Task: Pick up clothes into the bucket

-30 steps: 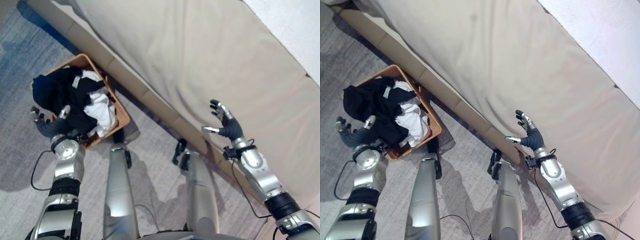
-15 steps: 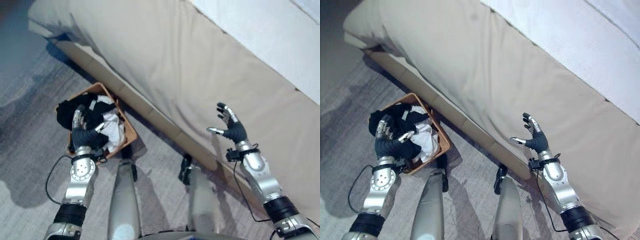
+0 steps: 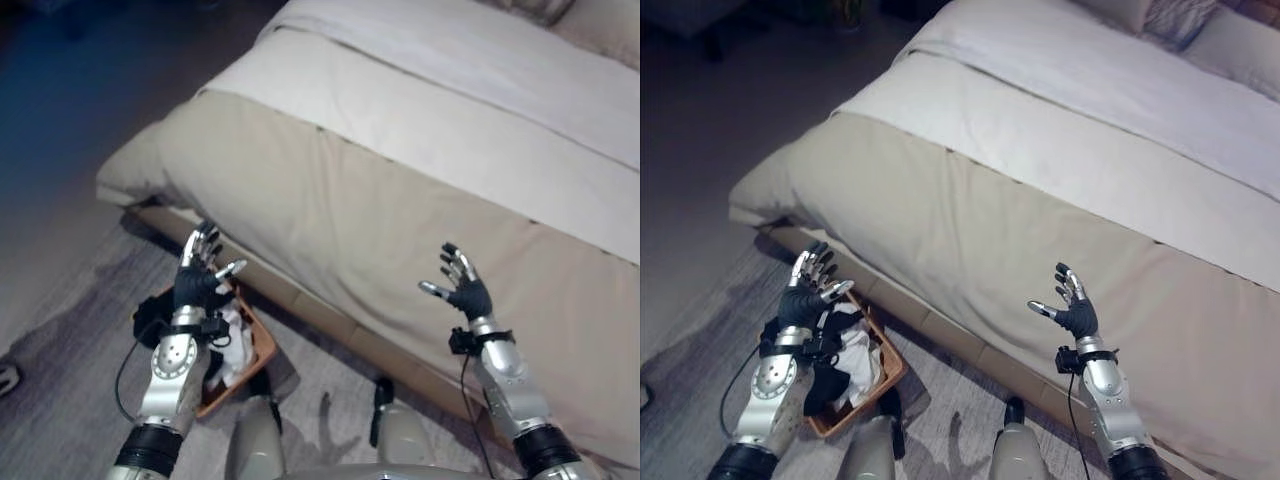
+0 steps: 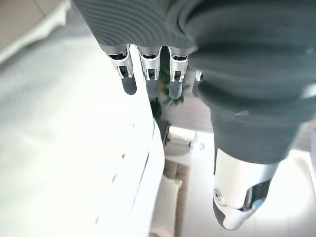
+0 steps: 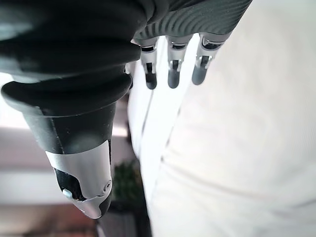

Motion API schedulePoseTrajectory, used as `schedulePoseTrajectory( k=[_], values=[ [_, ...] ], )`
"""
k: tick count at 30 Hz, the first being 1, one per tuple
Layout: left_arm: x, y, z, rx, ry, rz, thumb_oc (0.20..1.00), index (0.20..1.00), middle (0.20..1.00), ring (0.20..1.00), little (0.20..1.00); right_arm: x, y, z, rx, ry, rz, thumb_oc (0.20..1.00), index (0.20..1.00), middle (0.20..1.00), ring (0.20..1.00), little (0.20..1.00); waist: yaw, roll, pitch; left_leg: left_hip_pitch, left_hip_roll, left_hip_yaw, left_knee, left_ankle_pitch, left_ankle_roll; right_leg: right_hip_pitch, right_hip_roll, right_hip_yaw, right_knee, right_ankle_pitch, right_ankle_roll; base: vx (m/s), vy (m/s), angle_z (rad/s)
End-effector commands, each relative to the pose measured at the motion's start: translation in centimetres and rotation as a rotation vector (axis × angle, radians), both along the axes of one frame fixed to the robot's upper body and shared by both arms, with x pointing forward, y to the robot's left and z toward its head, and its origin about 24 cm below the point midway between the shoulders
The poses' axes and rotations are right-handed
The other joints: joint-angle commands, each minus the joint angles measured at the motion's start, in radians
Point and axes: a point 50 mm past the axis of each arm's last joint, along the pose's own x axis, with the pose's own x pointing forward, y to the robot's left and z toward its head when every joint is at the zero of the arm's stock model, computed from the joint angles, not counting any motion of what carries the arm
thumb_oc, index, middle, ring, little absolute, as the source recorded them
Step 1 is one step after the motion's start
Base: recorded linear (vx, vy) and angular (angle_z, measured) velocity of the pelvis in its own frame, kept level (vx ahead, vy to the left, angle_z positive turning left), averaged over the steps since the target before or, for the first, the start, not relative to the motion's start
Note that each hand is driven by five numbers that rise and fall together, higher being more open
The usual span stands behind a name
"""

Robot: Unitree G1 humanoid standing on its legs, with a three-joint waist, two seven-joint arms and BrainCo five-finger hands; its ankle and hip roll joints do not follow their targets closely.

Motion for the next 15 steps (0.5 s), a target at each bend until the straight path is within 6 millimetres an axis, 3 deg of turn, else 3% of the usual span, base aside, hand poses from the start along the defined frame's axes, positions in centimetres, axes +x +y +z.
schedulePoseTrajectory(
  k=[1,10,15],
  values=[
    [-0.8,-0.1,-0.9,-0.001,0.018,-0.026,1.0,1.0,1.0,1.0,1.0,-0.4,-1.1,0.6,0.051,-0.061,-0.048,1.0,1.0,1.0,1.0,1.0,-0.018,0.009,-0.073,0.051,0.006,-0.057,-0.074,0.029,0.028,-0.033,0.026,-0.018,-0.012,0.08,0.009,0.09,-0.003,-0.16],
    [-3.9,-1.3,-5.0,-0.007,0.208,-0.068,1.0,1.0,1.0,1.0,1.0,-3.3,0.6,-2.4,0.164,0.056,-0.048,1.0,1.0,1.0,1.0,1.0,-0.034,0.022,-0.155,0.193,0.022,0.021,-0.185,0.05,0.005,0.067,0.06,-0.003,-0.116,0.097,0.019,0.05,0.002,-0.24],
    [-4.3,-1.9,-5.5,-0.012,0.235,-0.09,1.0,1.0,1.0,1.0,1.0,-3.7,1.8,-2.9,0.19,0.084,0.002,1.0,1.0,1.0,1.0,1.0,-0.038,0.019,-0.165,0.229,0.024,0.027,-0.193,0.045,0.007,0.095,0.064,0.005,-0.115,0.092,0.015,0.03,0.001,-0.04]
  ],
)
